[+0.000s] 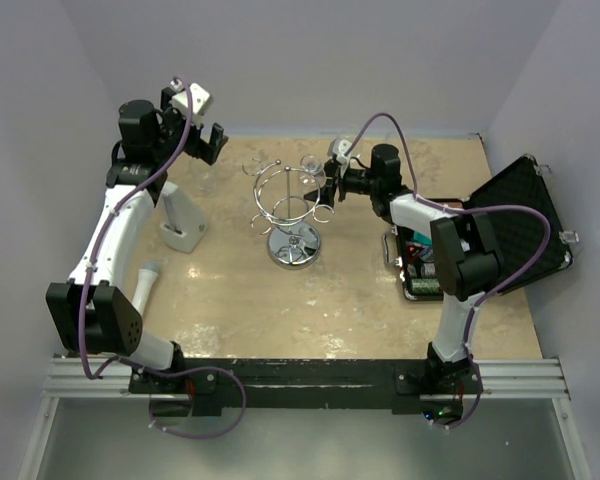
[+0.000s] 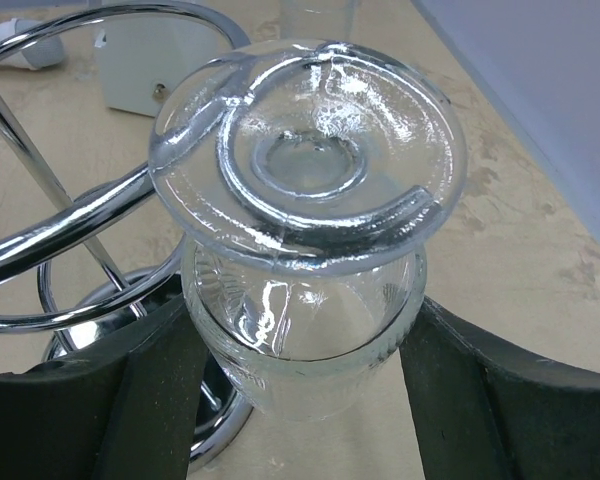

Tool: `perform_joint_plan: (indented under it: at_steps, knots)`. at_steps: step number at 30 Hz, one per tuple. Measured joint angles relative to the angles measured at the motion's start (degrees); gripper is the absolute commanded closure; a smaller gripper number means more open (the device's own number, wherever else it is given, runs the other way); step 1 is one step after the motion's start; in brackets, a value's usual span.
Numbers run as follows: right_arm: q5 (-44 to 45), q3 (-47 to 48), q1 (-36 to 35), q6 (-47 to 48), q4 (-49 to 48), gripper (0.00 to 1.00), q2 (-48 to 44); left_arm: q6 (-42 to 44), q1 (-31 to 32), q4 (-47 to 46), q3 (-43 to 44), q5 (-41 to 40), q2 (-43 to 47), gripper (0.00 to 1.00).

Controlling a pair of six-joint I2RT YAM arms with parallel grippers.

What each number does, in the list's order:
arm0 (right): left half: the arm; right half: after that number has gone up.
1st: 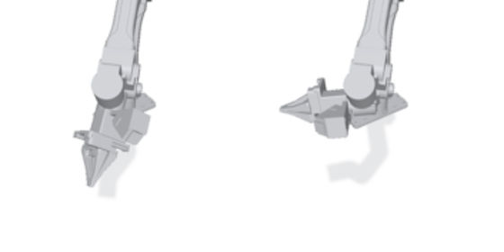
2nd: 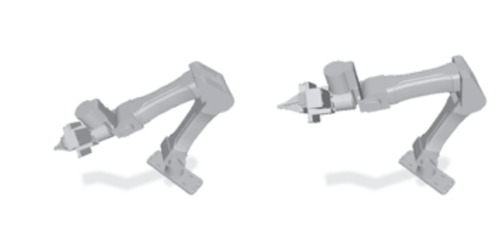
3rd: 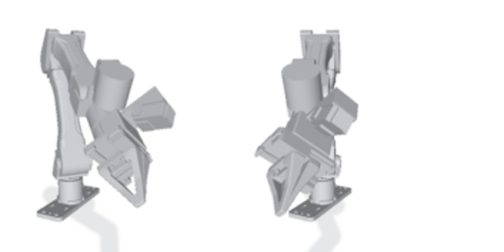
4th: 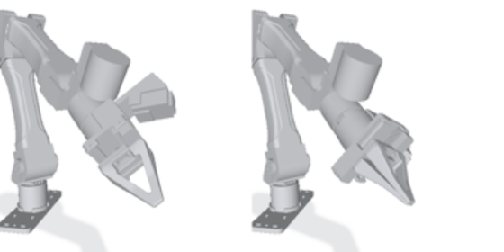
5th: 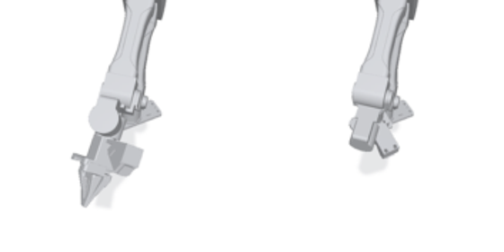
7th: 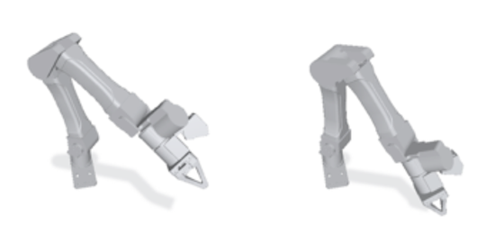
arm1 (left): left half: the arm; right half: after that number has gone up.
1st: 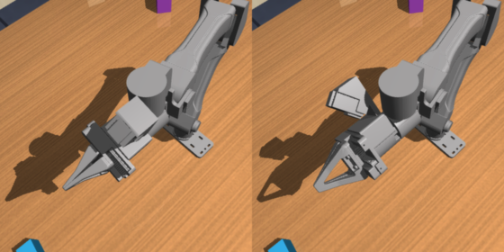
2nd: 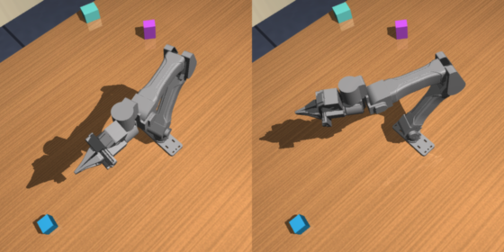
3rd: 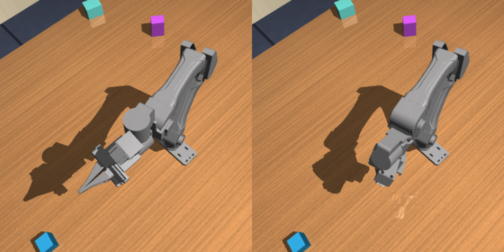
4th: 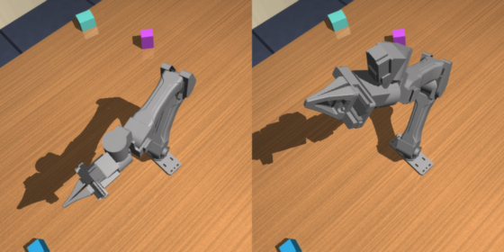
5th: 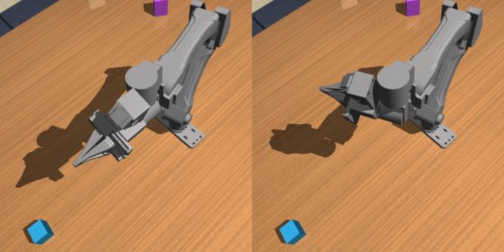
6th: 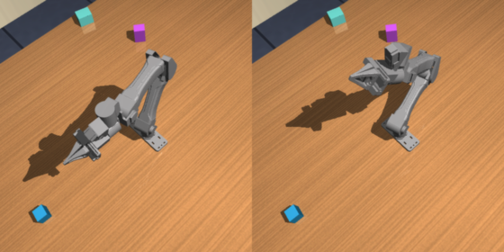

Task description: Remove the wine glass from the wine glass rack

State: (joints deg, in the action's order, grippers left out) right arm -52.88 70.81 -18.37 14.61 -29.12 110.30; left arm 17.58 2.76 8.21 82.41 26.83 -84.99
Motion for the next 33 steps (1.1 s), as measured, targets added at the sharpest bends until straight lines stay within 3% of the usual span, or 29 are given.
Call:
perform_joint_plan:
  at_steps: [13,17,33]
  knots:
    - [1.11,0.0,-0.13,-0.02,-0.04,0.78,-0.11,0.02,0.37,-0.07,0.0,0.15,-0.61,0.02]
    - [1.11,0.0,-0.13,-0.02,-0.02,0.99,-0.11,0.02,0.37,-0.07,0.0,0.39,-0.92,0.02]
    - [7.39,0.0,-0.37,0.96,0.37,1.0,-2.69,0.02,0.48,-0.09,0.0,1.03,-1.31,0.02]
